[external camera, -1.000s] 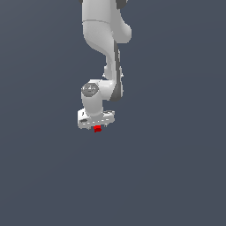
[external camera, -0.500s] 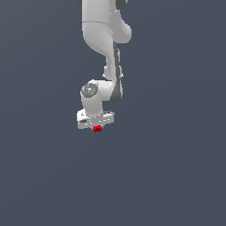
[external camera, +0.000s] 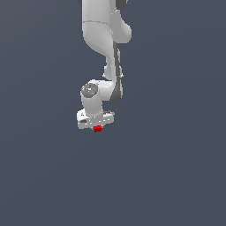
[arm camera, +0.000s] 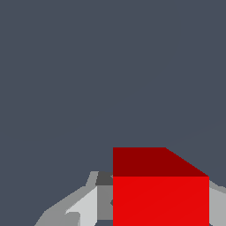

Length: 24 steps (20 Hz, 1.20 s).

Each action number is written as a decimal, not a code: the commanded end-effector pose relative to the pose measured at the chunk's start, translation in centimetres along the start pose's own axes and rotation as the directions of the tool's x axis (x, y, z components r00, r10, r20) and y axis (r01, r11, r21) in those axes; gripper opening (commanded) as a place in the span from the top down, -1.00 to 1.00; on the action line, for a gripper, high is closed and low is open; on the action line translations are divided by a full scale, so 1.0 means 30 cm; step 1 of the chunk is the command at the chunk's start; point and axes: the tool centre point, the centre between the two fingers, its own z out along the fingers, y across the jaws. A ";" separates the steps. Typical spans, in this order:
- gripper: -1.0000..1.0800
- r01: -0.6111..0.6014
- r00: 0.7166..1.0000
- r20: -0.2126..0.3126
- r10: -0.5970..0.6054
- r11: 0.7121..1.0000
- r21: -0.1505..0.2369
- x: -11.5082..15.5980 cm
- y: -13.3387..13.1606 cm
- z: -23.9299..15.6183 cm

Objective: Pick up the red cube and move it to a goal position.

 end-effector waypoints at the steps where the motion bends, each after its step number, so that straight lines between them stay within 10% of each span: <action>1: 1.00 0.000 1.000 0.000 0.000 1.000 0.000 0.001 0.000 -0.004; 24: 1.00 0.000 1.000 0.000 0.000 1.000 0.000 0.112 -0.018 -0.579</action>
